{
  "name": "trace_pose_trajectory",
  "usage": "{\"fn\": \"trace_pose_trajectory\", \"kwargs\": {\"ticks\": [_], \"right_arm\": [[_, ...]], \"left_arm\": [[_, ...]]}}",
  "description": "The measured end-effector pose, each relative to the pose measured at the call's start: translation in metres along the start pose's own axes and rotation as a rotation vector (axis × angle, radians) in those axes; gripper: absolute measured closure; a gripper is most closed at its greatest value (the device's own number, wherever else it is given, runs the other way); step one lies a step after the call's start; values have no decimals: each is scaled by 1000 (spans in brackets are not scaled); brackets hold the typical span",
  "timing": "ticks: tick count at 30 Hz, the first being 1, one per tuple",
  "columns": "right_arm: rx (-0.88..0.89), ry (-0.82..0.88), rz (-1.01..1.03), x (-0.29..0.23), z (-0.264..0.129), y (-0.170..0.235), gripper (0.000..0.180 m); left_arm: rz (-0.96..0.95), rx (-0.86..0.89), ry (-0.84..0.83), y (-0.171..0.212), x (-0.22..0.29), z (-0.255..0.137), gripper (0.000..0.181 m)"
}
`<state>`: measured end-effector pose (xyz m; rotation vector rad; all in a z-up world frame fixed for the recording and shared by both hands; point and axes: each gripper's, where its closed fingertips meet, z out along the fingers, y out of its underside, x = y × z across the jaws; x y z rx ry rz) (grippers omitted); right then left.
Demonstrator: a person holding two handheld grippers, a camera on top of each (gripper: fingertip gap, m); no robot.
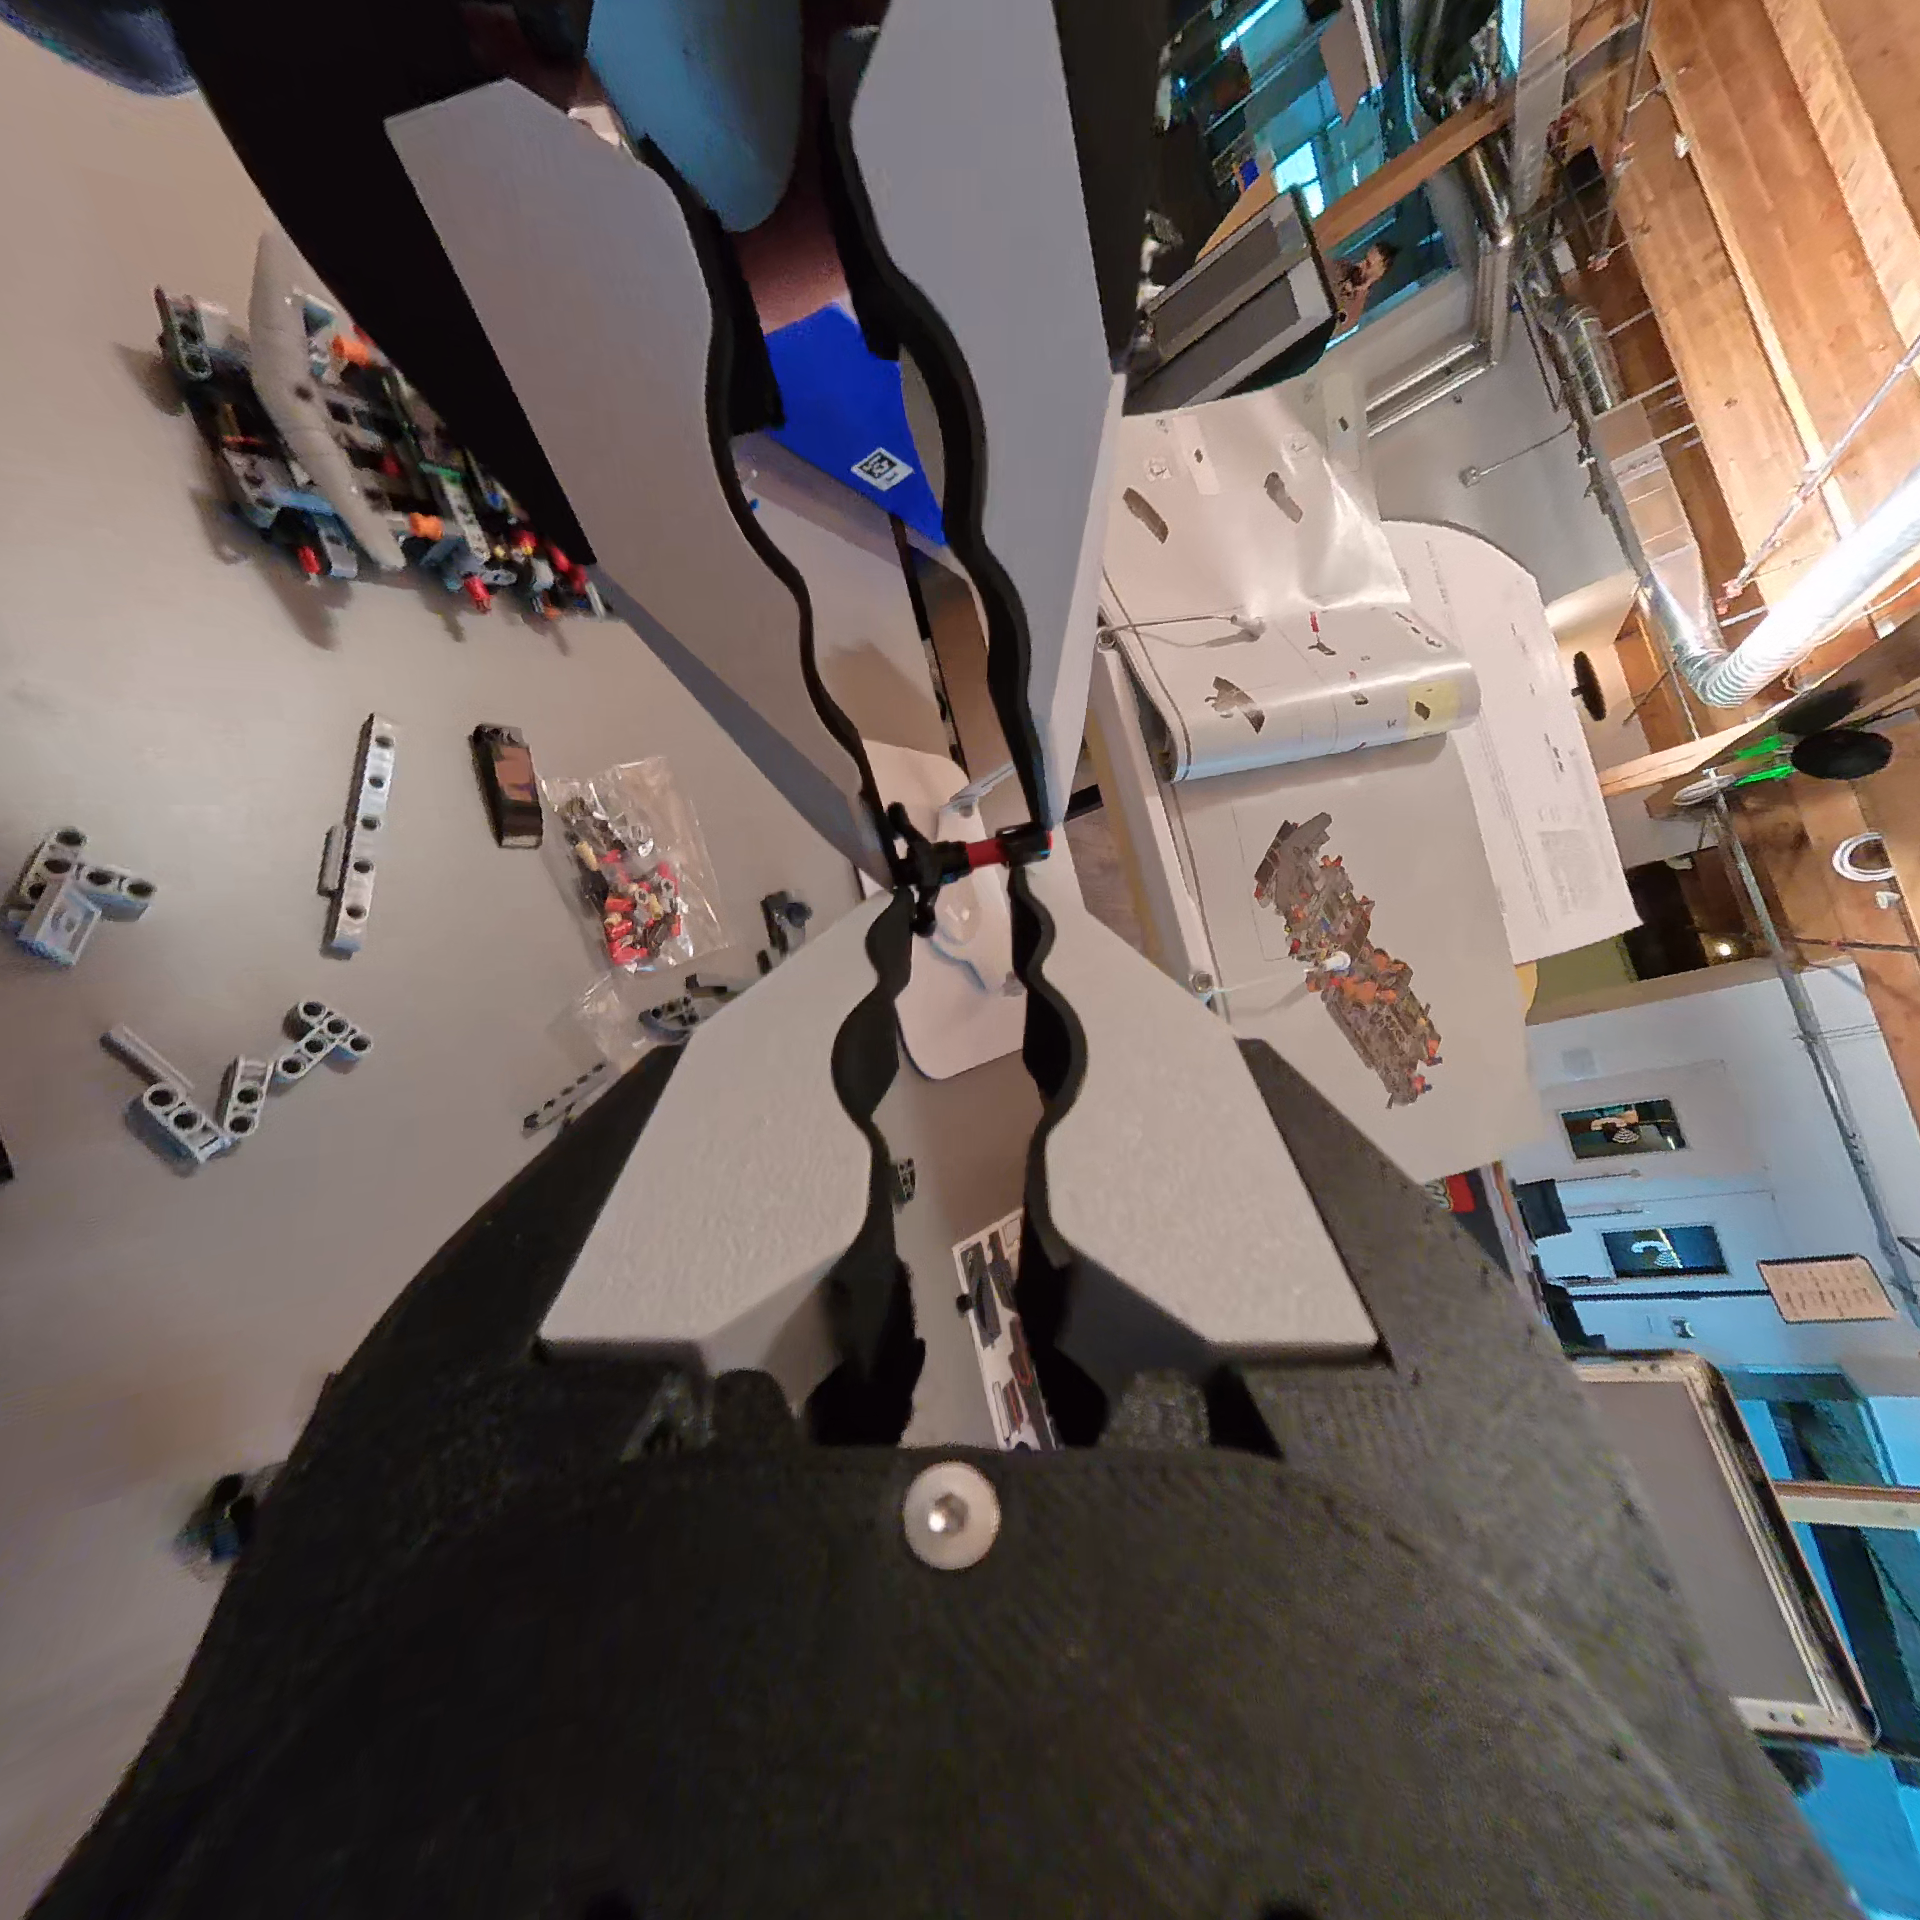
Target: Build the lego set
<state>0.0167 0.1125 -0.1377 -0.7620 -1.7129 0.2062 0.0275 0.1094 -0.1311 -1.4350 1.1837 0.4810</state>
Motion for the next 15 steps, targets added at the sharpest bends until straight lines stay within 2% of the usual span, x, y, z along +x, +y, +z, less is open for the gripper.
{"fn": "trace_pose_trajectory", "kwargs": {"ticks": [1,6,15], "right_arm": [[6,3,0,2,2,-3,163],[42,-28,-11,2,9,-20,177],[60,-56,-39,-2,30,-39,180]], "left_arm": [[2,1,-9,1,-3,-3,157],[-45,19,-24,7,-15,-18,157],[-70,19,-63,27,-23,-37,157]]}}
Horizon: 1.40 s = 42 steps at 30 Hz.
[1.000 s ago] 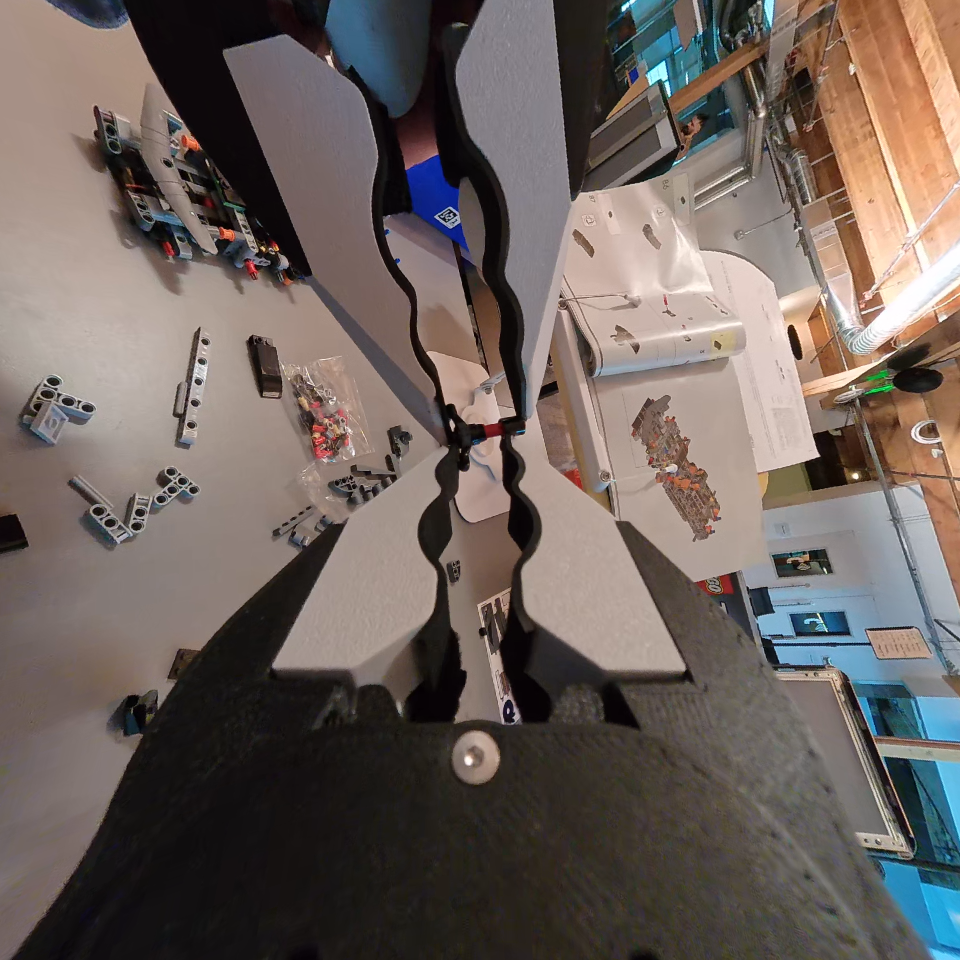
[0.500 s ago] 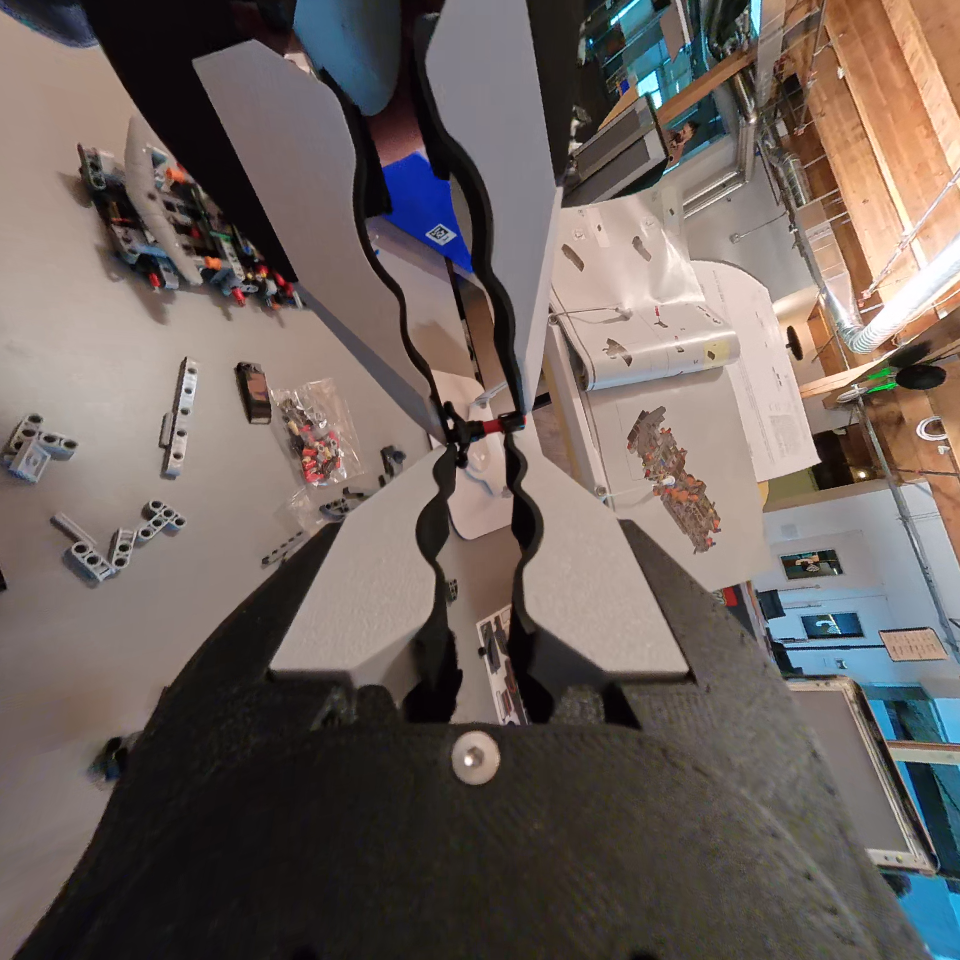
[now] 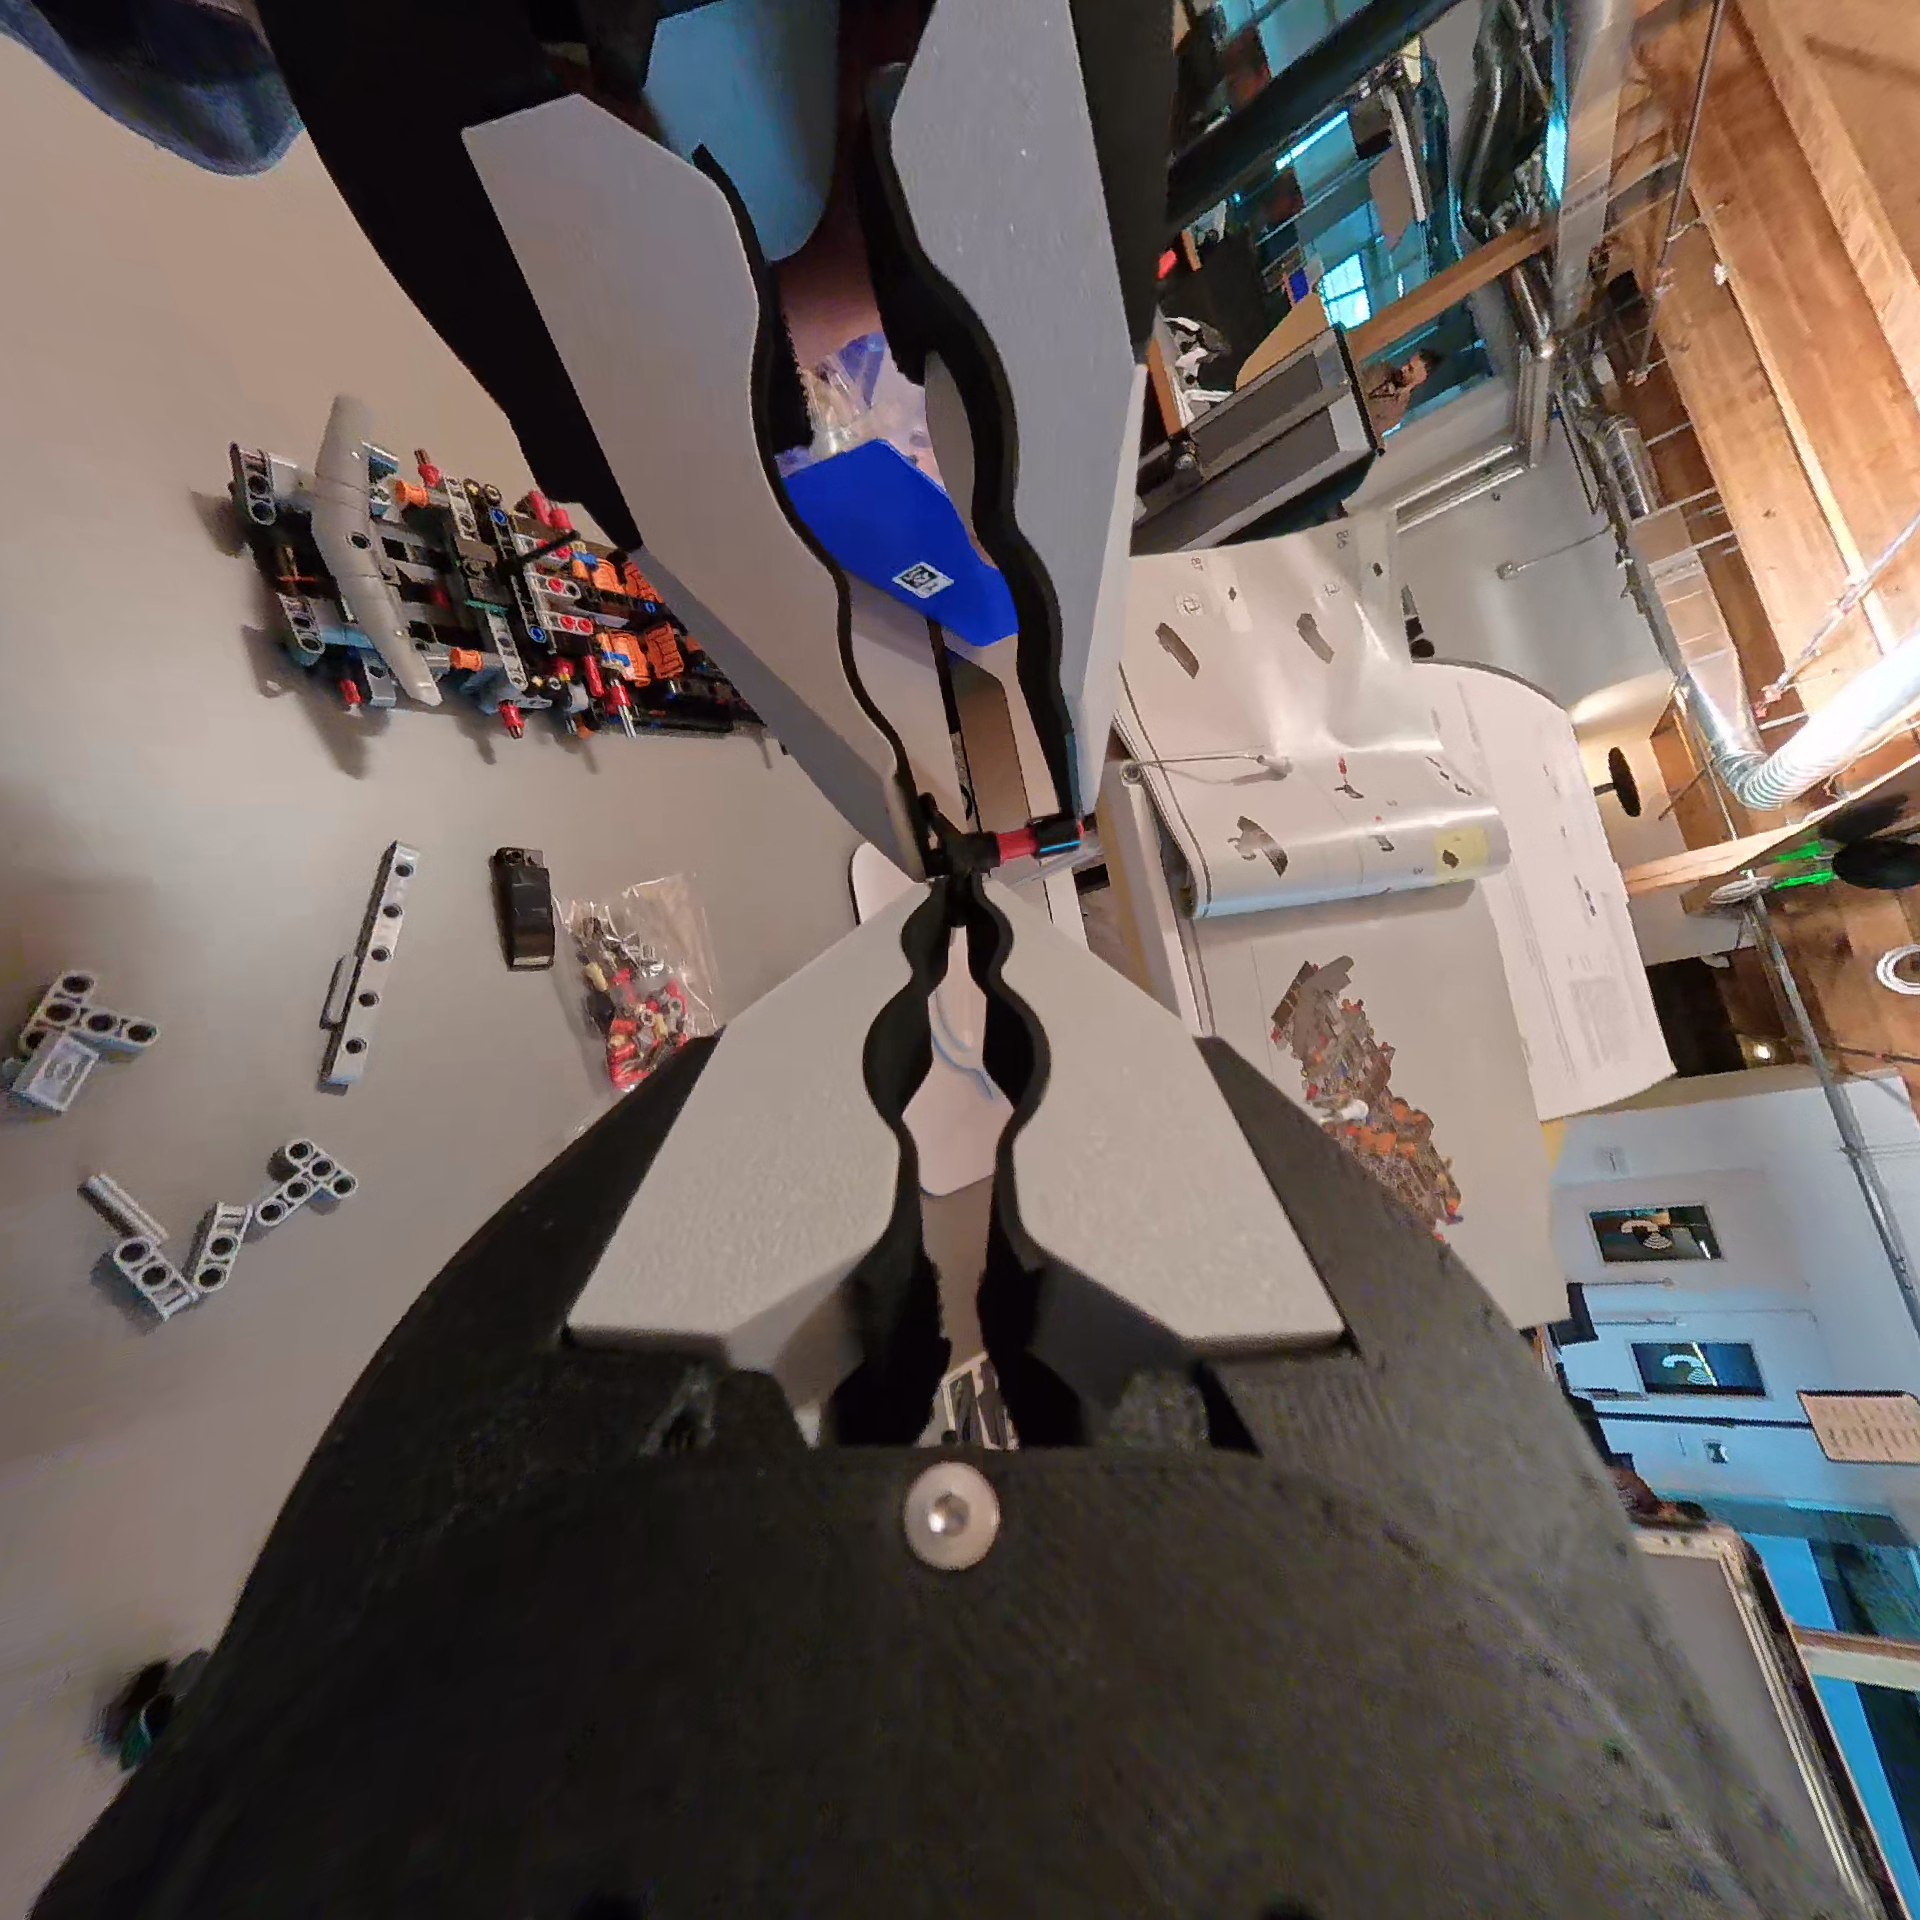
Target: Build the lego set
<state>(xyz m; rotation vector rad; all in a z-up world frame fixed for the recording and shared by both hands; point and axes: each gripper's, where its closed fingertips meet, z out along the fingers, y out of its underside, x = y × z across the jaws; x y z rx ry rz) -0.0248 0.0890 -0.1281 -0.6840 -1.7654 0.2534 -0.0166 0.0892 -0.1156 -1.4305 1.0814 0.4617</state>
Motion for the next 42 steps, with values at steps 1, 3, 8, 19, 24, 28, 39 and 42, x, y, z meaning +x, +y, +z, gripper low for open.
{"fn": "trace_pose_trajectory", "kwargs": {"ticks": [1,3,8,19,24,28,39,42], "right_arm": [[-1,-4,-1,0,2,-1,180],[1,-9,3,0,6,-4,180],[3,-31,22,-1,12,-8,180],[0,-32,47,1,16,-7,180],[-12,-26,79,4,16,-3,180],[-12,-19,87,6,15,-1,180],[-14,-31,58,4,16,3,180],[-22,-38,31,2,16,4,180]], "left_arm": [[-3,0,-4,2,-1,-1,157],[-4,6,-19,5,-3,-4,156],[-5,21,-55,10,-6,-9,156],[23,22,-94,14,-8,-9,157],[70,3,-137,14,-10,-5,157],[81,2,-149,12,-9,-3,163],[29,13,-124,14,-10,1,155],[25,15,-103,15,-6,2,157]]}}
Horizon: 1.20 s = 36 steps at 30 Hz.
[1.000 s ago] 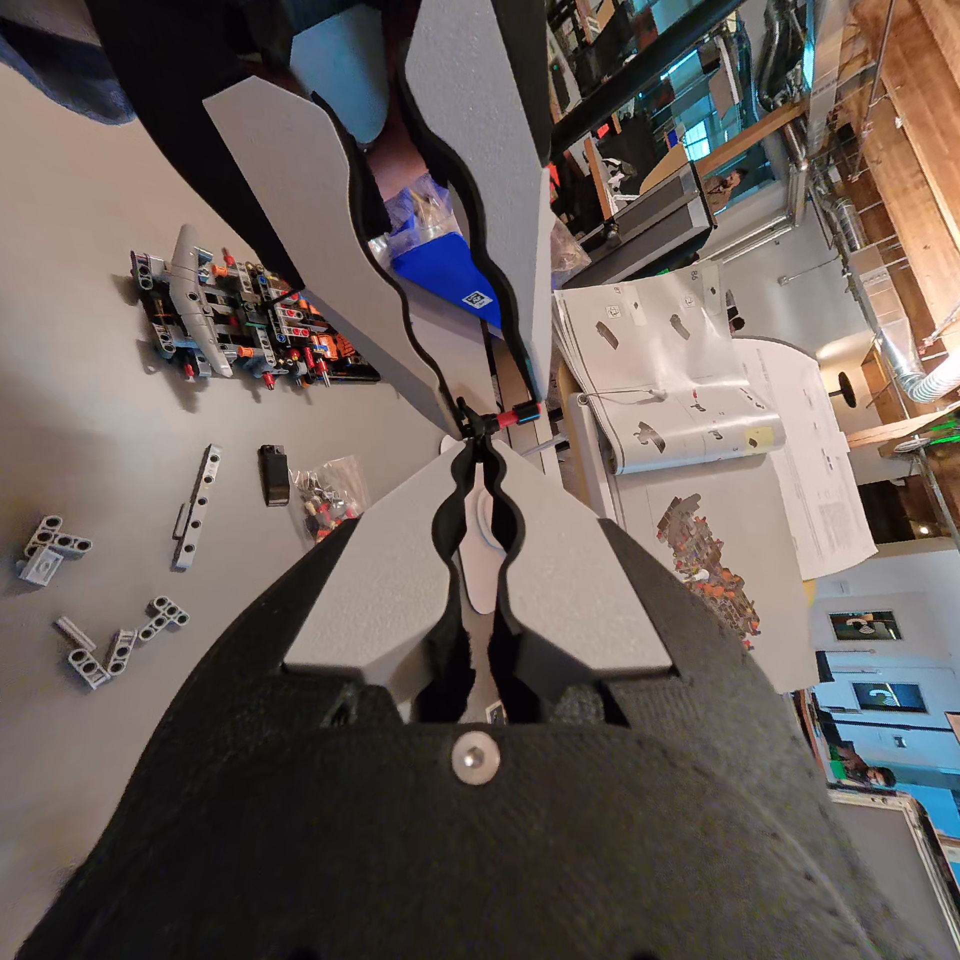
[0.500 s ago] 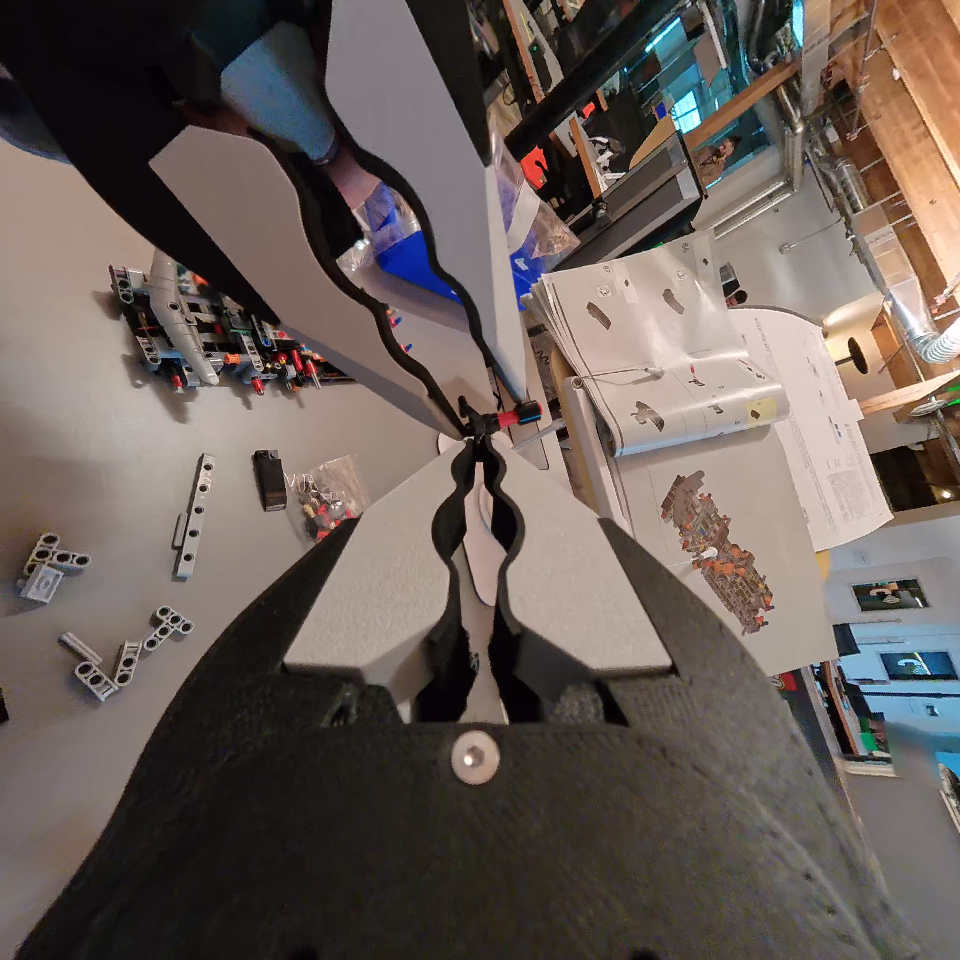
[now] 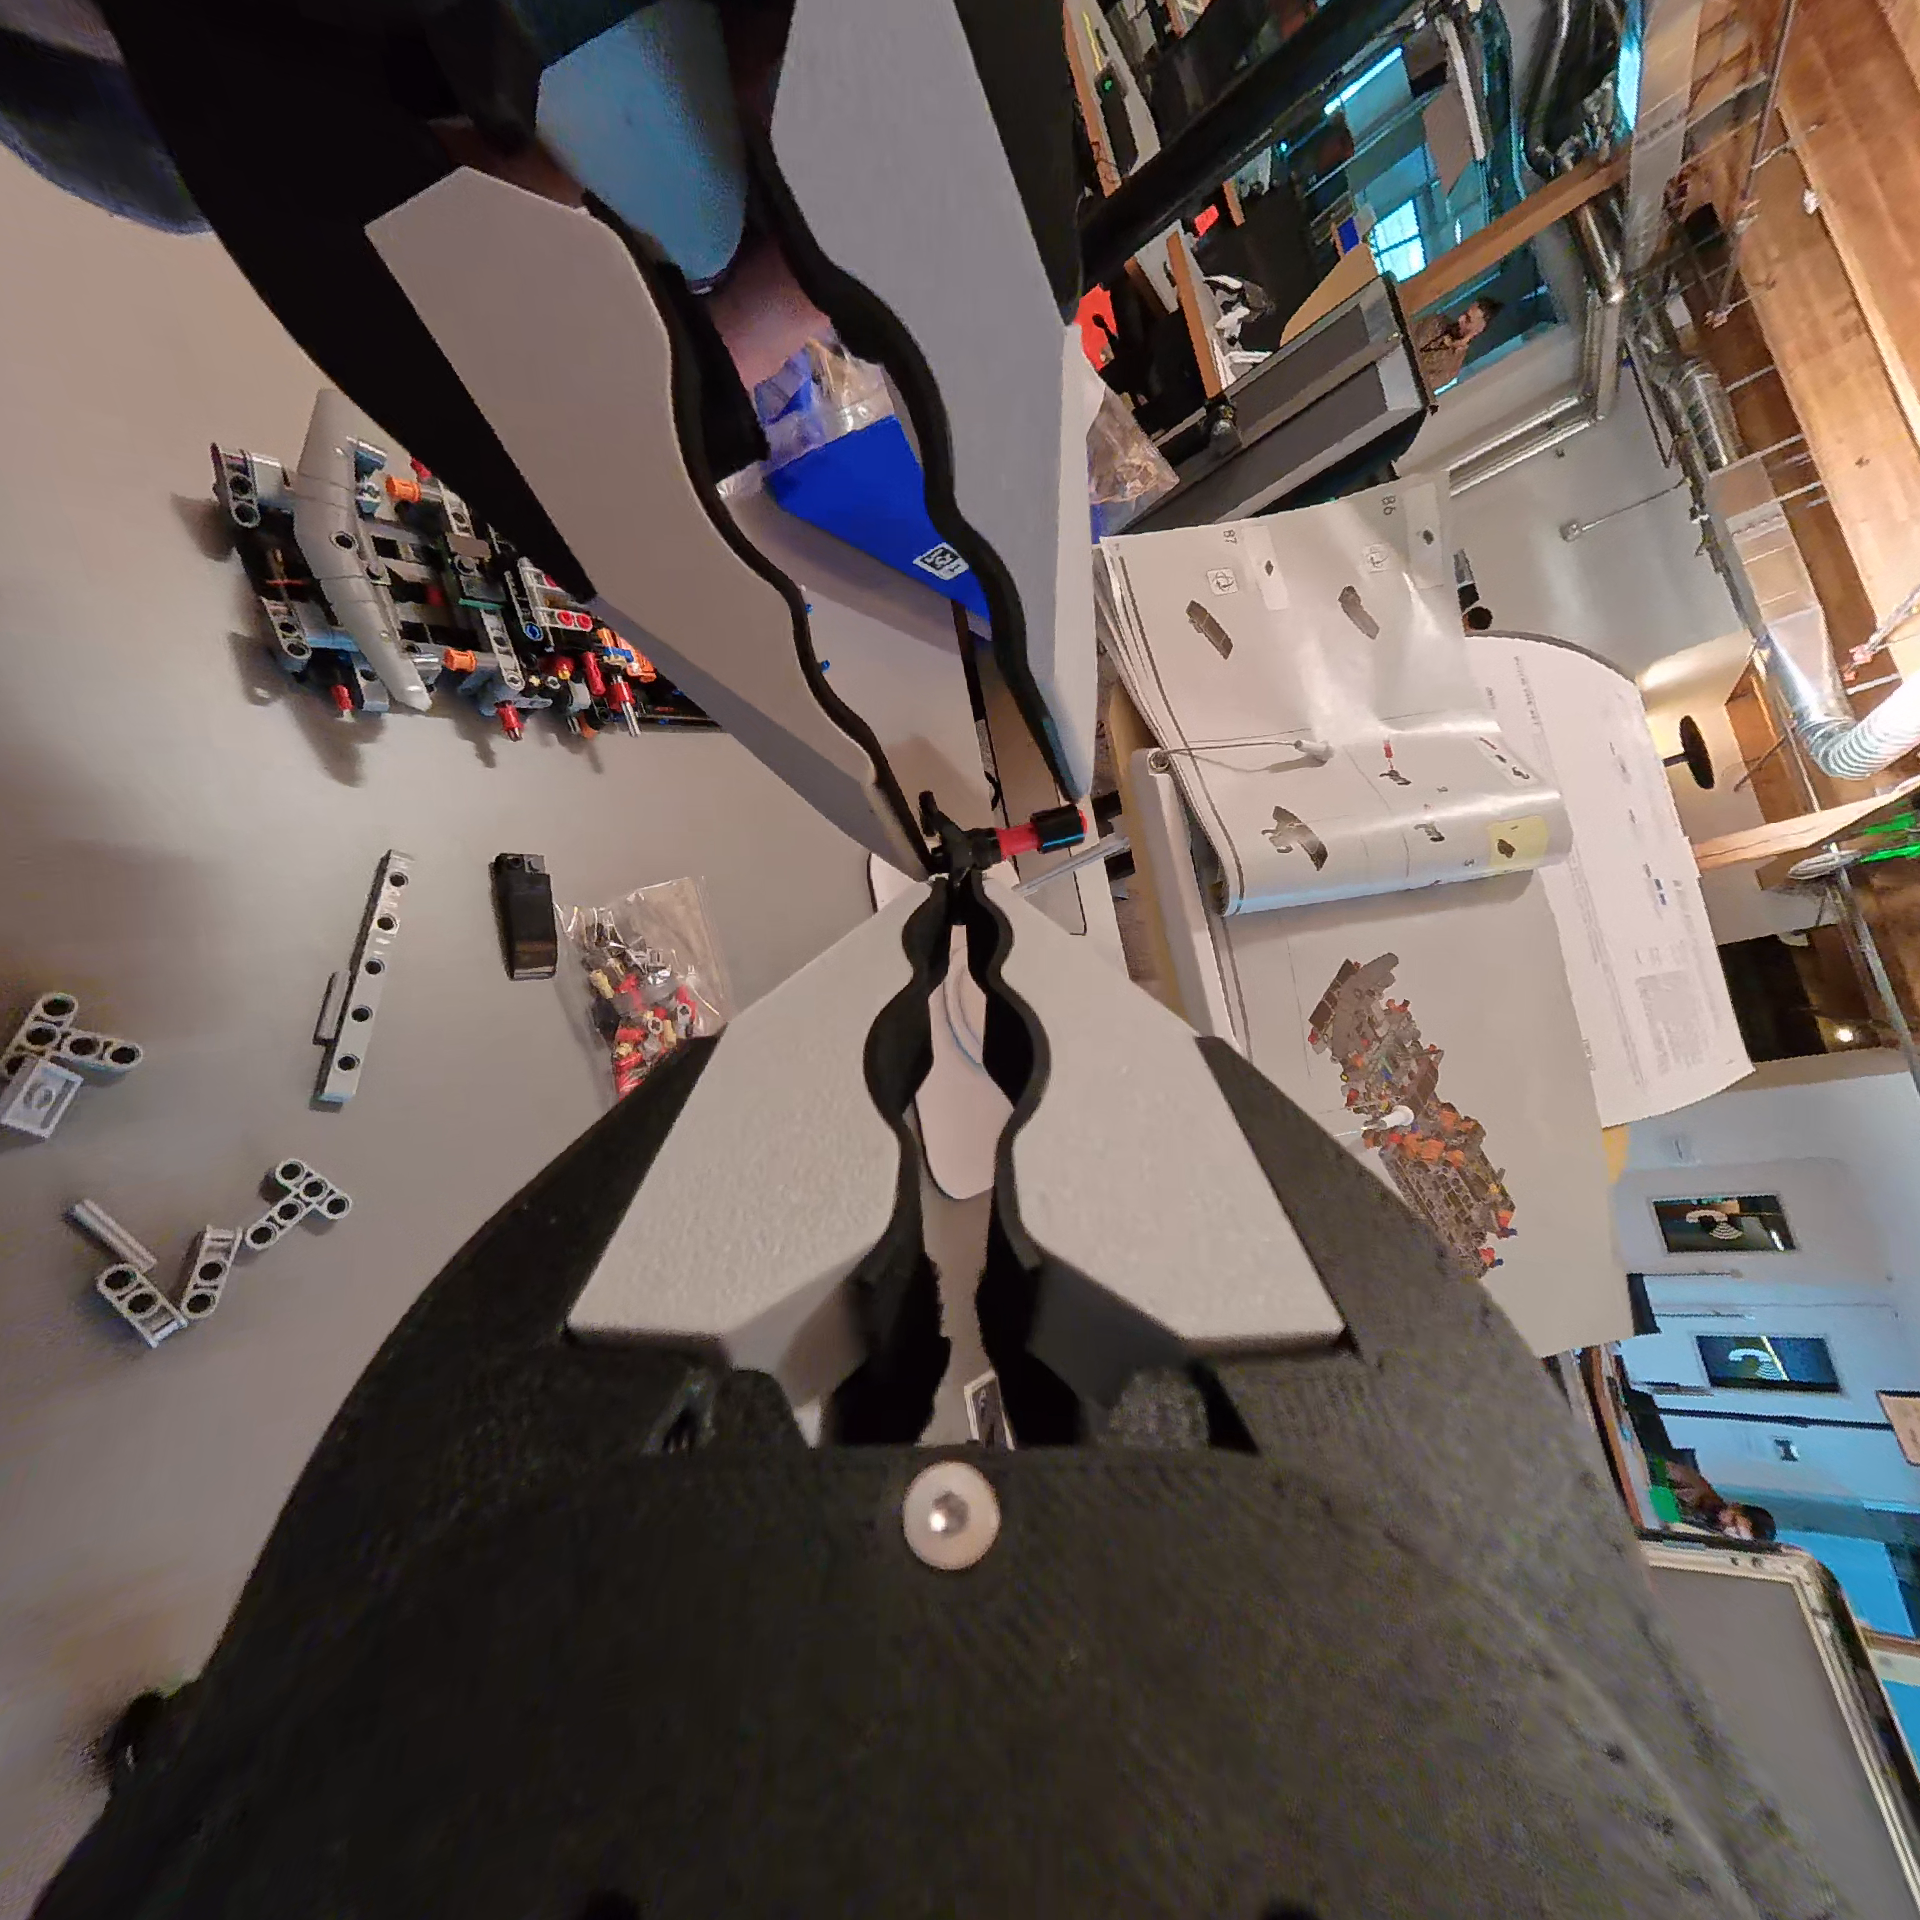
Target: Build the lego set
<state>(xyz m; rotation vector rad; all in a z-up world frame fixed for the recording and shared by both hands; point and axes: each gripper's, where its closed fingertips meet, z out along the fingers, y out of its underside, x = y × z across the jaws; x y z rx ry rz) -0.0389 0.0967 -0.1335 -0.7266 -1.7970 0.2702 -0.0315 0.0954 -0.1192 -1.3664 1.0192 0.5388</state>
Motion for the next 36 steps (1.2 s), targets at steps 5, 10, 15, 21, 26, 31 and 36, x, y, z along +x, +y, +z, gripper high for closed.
{"fn": "trace_pose_trajectory", "kwargs": {"ticks": [5,10,15,21,26,31,36], "right_arm": [[-3,-14,-9,-4,3,3,180],[-8,-20,-14,-8,5,7,180],[2,-11,-1,-6,5,7,180],[7,-2,9,-2,4,9,180],[23,9,49,2,3,10,180],[36,72,87,14,0,11,160],[50,85,73,18,-1,12,157]], "left_arm": [[-13,-2,26,4,5,1,158],[-24,-4,37,7,9,3,159],[-28,2,44,8,10,4,163],[-20,6,47,7,11,8,171],[-32,9,43,6,9,11,171],[-27,12,54,2,9,13,178],[-25,15,72,0,8,16,178]]}}
